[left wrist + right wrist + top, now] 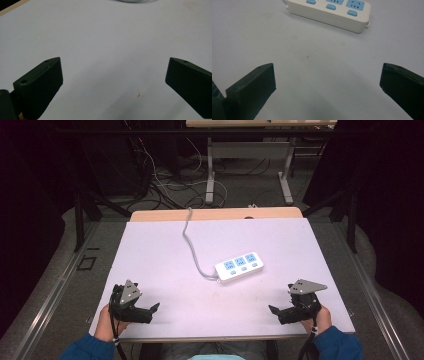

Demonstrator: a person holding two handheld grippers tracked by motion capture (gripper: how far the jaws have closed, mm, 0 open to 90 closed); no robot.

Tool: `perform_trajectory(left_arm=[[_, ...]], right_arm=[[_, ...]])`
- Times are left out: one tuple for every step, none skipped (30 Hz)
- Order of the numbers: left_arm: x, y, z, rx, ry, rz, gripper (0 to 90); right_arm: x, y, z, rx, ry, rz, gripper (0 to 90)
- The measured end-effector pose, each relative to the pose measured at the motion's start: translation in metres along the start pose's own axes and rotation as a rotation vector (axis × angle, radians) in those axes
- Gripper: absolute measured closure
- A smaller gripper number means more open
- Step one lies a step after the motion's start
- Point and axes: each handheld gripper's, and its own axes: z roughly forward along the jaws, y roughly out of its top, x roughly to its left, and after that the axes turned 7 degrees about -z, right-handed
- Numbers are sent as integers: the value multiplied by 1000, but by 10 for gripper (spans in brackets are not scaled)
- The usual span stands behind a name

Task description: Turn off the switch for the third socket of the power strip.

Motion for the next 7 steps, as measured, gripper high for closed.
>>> perform_trajectory(left_arm=[[0, 0, 0, -3, 0, -3, 10], [0, 0, 0, 0, 0, 1, 10], [0, 0, 0, 0, 6, 9, 10], [0, 0, 0, 1, -1, 2, 10], [0, 0, 0, 2, -2, 2, 10], [0, 0, 0, 1, 1, 4, 10], [0, 0, 0, -2, 4, 3, 9]], right_arm=[[0, 0, 0, 2, 1, 1, 0], [0, 0, 0, 2, 5, 0, 0], [0, 0, 0, 2, 4, -3, 0], [0, 0, 0, 2, 3, -2, 0], [0, 0, 0, 2, 5, -1, 0], [0, 0, 0, 2, 2, -2, 0], [0, 0, 0, 2, 6, 3, 0]])
